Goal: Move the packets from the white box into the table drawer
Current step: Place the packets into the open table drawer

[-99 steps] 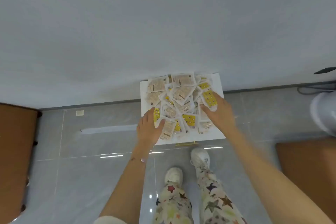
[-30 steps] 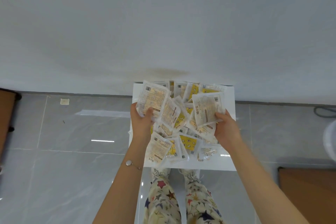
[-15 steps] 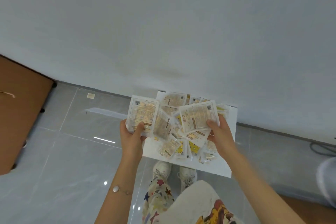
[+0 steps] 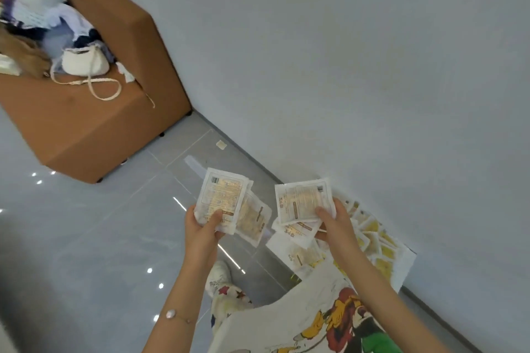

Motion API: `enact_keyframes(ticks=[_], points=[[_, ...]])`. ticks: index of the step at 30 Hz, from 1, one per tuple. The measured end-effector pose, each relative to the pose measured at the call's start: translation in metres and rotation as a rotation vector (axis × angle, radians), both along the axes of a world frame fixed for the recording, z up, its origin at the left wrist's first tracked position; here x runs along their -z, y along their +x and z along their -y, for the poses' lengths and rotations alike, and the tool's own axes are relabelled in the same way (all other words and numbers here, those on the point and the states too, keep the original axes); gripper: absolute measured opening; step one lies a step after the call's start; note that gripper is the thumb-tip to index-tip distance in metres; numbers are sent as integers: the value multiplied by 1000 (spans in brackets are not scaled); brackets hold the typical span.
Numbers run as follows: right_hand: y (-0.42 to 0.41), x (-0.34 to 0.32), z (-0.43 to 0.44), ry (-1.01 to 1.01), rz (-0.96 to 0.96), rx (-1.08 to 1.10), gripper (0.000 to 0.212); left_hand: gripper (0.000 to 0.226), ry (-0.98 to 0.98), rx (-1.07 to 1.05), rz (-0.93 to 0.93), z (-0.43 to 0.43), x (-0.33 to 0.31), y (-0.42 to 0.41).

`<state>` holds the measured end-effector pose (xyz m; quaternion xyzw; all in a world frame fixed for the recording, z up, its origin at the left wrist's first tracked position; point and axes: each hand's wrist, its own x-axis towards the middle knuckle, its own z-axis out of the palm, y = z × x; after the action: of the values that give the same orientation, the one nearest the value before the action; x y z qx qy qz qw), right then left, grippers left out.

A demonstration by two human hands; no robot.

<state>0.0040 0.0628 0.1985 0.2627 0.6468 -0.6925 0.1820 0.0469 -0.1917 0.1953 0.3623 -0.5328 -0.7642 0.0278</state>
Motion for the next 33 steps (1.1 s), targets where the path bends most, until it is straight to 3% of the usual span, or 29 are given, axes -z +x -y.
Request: enact_keyframes(ticks=[17,33], points=[[-13,-44,382,-95,-7,-562,26,32,17,-603,-47,323,-52,117],[-19,-29,685,-86,41,-1147,27,37,66,-1202,-51,486,-33,176]])
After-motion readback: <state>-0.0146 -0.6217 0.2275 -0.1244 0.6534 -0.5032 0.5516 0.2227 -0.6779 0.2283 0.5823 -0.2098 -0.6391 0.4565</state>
